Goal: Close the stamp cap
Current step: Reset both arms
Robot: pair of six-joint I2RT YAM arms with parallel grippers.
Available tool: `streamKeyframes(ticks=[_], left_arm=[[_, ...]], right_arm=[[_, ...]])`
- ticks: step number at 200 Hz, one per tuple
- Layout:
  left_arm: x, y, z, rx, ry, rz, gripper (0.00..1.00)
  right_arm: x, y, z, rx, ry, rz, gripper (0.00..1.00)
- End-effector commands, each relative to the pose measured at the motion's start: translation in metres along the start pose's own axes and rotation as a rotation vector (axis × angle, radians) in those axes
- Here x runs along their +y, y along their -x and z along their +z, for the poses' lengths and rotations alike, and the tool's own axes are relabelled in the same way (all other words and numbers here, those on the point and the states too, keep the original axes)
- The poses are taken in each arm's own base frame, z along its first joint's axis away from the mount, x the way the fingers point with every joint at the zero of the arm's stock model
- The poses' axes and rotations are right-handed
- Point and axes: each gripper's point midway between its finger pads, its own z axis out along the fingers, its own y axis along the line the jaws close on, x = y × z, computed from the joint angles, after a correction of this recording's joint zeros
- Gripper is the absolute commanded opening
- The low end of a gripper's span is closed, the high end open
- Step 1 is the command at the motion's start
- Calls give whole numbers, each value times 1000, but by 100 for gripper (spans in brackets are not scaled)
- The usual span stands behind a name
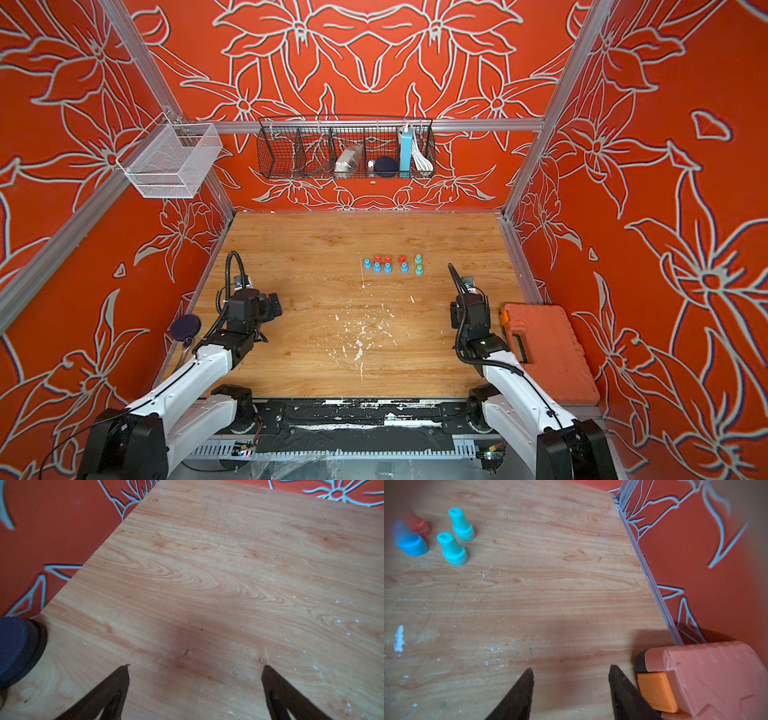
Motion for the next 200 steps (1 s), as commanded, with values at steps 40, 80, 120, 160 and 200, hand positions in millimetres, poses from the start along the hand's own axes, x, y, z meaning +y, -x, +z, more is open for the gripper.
streamKeyframes(ticks=[40,80,120,160,200], left_arm=[[-5,24,13,-102,-22,15,99],[-14,25,21,-81,-52,46,99],[-19,28,21,-105,-80,53,99],[-17,28,26,-84,-55,56,99],[-31,27,24,-84,-136,87,99]], right_arm=[[7,12,9,-40,26,-13,61],[15,17,13,-47,62,-30,63],[18,19,14,-61,73,-34,97],[11,23,6,-120,52,-6,97],[1,24,-16,-247,42,21,97]])
